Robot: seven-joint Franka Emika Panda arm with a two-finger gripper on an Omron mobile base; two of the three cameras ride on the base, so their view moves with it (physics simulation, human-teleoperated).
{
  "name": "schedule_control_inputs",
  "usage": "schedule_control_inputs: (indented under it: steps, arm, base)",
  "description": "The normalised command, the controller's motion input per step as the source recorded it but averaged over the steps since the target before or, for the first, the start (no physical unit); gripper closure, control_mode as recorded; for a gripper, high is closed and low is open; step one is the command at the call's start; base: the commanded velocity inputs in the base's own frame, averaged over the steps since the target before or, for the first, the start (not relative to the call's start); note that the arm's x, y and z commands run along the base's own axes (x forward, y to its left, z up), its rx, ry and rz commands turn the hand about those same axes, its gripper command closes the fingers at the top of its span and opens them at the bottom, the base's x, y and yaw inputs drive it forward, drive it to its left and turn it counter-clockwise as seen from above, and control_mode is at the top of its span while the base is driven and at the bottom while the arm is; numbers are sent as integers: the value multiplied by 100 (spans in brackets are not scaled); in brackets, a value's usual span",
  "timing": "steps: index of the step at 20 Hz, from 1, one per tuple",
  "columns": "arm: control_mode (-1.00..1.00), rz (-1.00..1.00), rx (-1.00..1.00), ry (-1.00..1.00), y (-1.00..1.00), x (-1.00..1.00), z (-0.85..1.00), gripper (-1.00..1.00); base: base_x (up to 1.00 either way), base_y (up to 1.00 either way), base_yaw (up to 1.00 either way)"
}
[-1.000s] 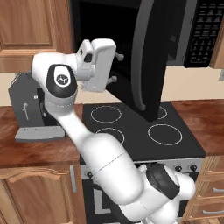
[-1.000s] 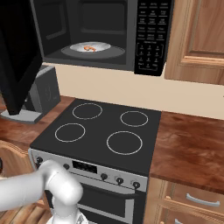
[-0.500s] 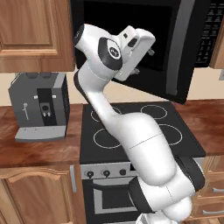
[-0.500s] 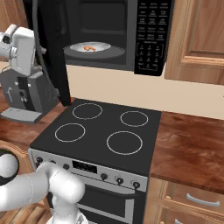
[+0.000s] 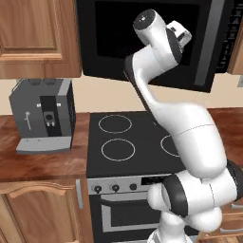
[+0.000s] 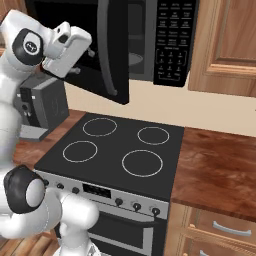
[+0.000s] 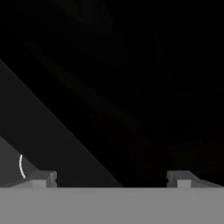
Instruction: Transport the shrimp from the fridge to the microwave and turn on the microwave.
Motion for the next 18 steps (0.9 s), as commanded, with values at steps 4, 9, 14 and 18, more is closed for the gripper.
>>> schedule_control_inputs:
  steps: [4, 9, 14, 18]
  arm:
    - [-100, 48, 17, -3, -79, 95, -11, -100]
    - [-100, 52, 12, -3, -68, 100, -25, -100]
    - [-100, 55, 7, -3, -49, 100, -37, -100]
    - [-100, 53, 2, -6, -32, 98, -33, -100]
  base:
    - [0, 0, 0]
    - [0, 0, 0]
    - [0, 0, 0]
    - [0, 0, 0]
